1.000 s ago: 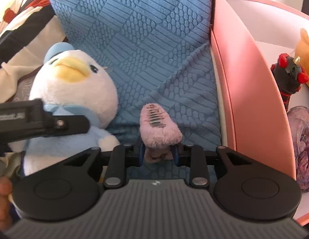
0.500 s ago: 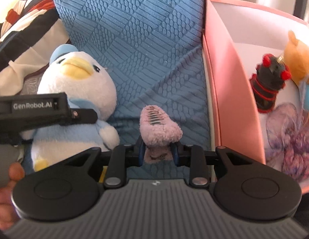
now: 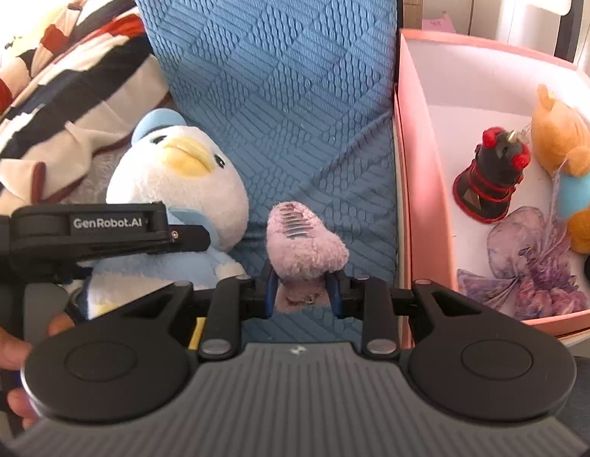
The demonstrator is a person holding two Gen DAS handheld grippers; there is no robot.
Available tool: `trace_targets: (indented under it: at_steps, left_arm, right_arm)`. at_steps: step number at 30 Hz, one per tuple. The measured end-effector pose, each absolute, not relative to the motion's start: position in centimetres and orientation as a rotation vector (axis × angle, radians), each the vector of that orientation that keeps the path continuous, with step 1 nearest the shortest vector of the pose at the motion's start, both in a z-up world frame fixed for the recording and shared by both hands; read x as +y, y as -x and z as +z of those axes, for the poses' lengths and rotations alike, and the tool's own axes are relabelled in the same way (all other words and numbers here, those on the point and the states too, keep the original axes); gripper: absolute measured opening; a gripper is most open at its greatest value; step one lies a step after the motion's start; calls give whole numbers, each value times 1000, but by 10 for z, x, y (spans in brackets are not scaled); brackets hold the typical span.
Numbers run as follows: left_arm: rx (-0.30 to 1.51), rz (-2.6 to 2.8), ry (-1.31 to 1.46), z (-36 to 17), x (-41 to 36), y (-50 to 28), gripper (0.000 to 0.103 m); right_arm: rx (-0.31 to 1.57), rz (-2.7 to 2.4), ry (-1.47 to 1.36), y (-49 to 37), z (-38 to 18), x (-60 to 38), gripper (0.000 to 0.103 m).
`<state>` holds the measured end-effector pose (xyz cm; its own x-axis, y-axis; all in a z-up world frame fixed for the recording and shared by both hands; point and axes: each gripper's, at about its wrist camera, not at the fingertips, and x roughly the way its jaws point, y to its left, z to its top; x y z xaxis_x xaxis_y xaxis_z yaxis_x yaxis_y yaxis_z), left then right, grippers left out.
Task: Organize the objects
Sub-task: 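Carry the duck and pink plush over the pink box with both tools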
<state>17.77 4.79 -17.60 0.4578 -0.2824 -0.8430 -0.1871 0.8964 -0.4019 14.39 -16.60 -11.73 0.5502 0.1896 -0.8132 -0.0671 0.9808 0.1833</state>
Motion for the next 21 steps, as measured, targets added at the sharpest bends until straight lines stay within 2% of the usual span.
trace_targets:
  at_steps: [21]
  left_arm:
    - [950, -181, 472, -29, -22, -165, 81]
  right_arm:
    - [815, 135, -205, -141, 5, -253, 31]
